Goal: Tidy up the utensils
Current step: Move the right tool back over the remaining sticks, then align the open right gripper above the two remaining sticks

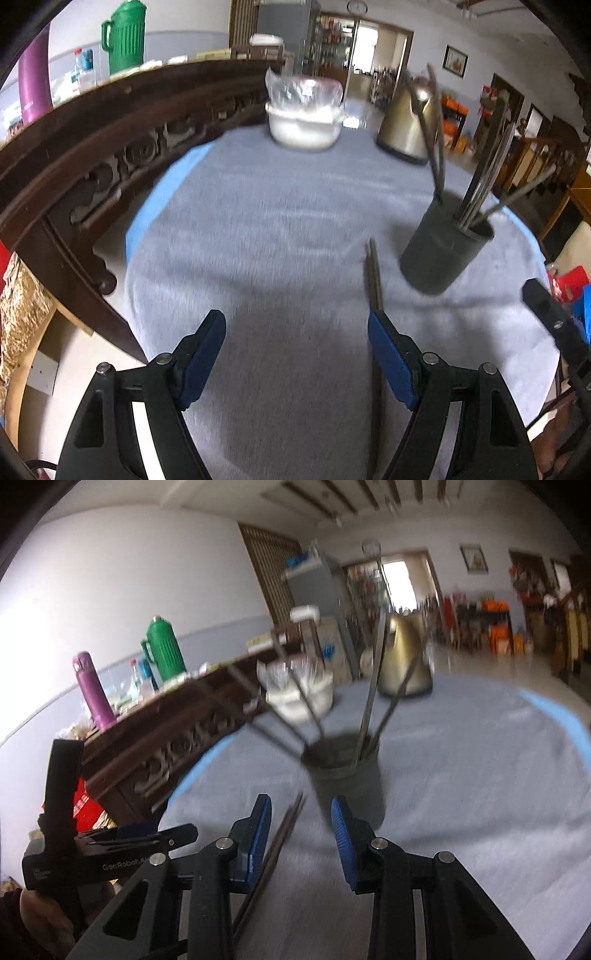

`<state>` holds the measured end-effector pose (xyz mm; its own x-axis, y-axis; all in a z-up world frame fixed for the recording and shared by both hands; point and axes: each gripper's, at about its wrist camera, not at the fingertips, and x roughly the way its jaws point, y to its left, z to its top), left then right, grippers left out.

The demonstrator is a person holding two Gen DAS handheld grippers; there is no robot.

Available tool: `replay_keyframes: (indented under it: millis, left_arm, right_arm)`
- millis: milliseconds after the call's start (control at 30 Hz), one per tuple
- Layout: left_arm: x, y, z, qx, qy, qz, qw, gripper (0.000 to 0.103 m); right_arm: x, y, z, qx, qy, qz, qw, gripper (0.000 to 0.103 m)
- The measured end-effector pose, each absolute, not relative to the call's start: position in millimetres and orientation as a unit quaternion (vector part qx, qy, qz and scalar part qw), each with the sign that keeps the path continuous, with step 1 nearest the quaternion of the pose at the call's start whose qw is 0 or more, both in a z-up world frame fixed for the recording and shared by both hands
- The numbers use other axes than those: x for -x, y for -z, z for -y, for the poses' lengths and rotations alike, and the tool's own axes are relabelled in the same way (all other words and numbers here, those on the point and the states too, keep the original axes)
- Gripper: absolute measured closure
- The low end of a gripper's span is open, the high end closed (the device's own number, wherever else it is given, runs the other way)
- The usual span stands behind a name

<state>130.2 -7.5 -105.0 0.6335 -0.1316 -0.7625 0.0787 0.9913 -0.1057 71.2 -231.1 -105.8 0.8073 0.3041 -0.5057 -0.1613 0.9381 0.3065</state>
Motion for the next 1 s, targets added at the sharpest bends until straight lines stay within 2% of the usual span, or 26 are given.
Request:
replay_keyframes:
  millis: [300, 1000]
  left_arm:
    - [-131, 125, 11, 0.031, 0.094, -0.46, 0.882, 0.023]
    - [-164, 156, 39, 0.012, 0.13, -0.509, 0.851, 0.023]
  right_arm:
    - [-81, 139, 237, -0.142, -0.115, -0.344, 0.921, 0.066]
    - [-88, 152, 246, -0.158, -0.094, -0.354, 0.917, 0.065]
